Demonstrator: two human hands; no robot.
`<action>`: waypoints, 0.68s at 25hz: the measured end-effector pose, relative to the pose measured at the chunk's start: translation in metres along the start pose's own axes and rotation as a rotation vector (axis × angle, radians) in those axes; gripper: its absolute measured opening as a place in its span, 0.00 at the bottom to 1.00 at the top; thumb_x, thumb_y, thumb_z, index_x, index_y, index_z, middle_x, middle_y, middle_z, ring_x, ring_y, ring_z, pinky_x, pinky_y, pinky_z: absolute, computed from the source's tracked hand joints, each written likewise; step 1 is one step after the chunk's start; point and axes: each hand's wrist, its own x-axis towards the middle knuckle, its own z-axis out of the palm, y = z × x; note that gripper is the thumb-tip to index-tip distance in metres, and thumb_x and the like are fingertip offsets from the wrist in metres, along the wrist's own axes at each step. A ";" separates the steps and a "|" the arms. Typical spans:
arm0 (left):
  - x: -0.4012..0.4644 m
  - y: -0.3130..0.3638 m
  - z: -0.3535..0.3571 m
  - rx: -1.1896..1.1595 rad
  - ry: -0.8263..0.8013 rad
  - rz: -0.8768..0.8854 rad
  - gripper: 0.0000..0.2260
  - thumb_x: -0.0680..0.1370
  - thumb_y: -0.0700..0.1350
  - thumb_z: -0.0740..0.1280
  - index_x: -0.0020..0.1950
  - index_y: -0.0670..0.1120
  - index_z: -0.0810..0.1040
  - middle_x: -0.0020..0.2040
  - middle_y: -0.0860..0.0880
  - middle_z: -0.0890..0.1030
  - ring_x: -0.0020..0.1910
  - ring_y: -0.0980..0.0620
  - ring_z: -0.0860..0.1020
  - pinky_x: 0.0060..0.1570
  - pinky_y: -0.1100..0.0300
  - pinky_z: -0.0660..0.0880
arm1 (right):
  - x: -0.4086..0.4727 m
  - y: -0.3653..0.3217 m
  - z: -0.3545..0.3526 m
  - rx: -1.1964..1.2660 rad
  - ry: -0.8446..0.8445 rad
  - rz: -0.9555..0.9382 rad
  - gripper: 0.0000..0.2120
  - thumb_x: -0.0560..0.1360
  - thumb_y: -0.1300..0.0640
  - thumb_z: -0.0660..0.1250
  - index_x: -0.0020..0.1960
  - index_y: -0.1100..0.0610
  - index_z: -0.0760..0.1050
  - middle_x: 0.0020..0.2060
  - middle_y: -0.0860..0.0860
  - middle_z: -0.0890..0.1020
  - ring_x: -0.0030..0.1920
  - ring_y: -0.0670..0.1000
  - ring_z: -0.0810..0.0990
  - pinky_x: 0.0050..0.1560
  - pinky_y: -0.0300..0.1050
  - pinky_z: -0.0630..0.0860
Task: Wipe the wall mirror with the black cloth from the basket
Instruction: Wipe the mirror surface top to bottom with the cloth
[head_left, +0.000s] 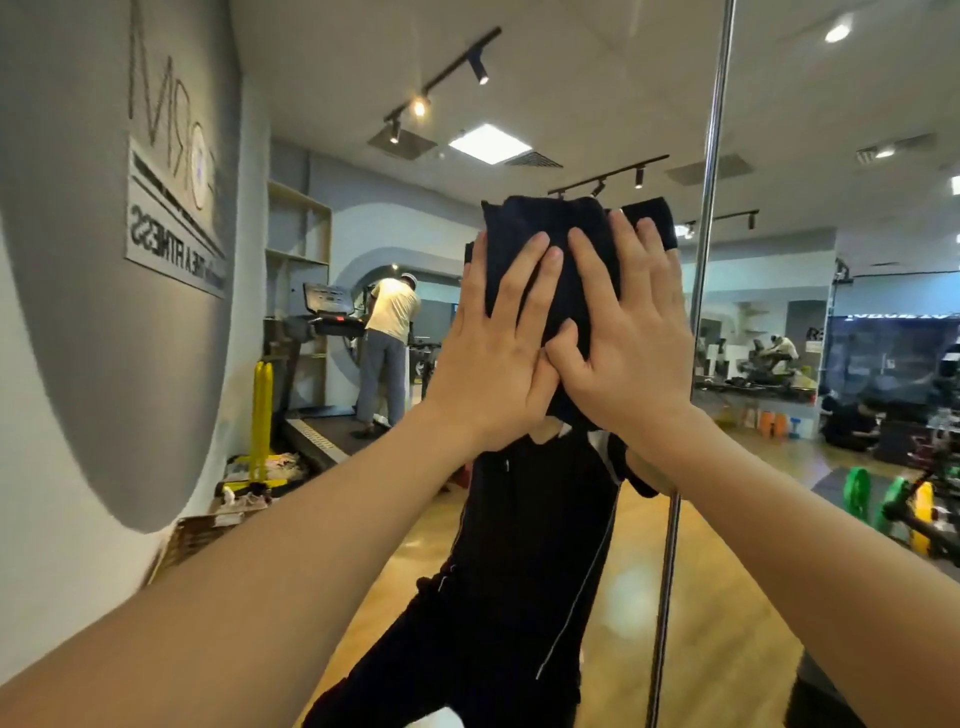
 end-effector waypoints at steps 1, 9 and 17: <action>-0.001 0.001 -0.002 0.004 -0.010 -0.005 0.32 0.85 0.54 0.54 0.84 0.40 0.52 0.85 0.42 0.51 0.83 0.33 0.44 0.83 0.41 0.45 | -0.001 0.000 -0.001 0.005 -0.012 -0.008 0.35 0.78 0.45 0.57 0.83 0.54 0.60 0.83 0.59 0.58 0.84 0.62 0.52 0.82 0.64 0.51; -0.022 0.041 0.018 -0.067 0.010 -0.034 0.33 0.82 0.52 0.59 0.83 0.38 0.57 0.84 0.39 0.56 0.82 0.30 0.43 0.80 0.35 0.52 | -0.035 0.026 -0.019 0.019 -0.064 -0.055 0.35 0.77 0.48 0.56 0.82 0.57 0.61 0.82 0.62 0.57 0.83 0.63 0.52 0.82 0.66 0.51; -0.068 0.041 0.015 0.027 -0.149 0.014 0.32 0.83 0.55 0.53 0.85 0.43 0.53 0.85 0.44 0.51 0.82 0.32 0.39 0.82 0.40 0.46 | -0.089 -0.006 -0.008 0.071 -0.007 0.108 0.33 0.76 0.51 0.56 0.80 0.57 0.63 0.81 0.62 0.59 0.82 0.65 0.54 0.80 0.70 0.54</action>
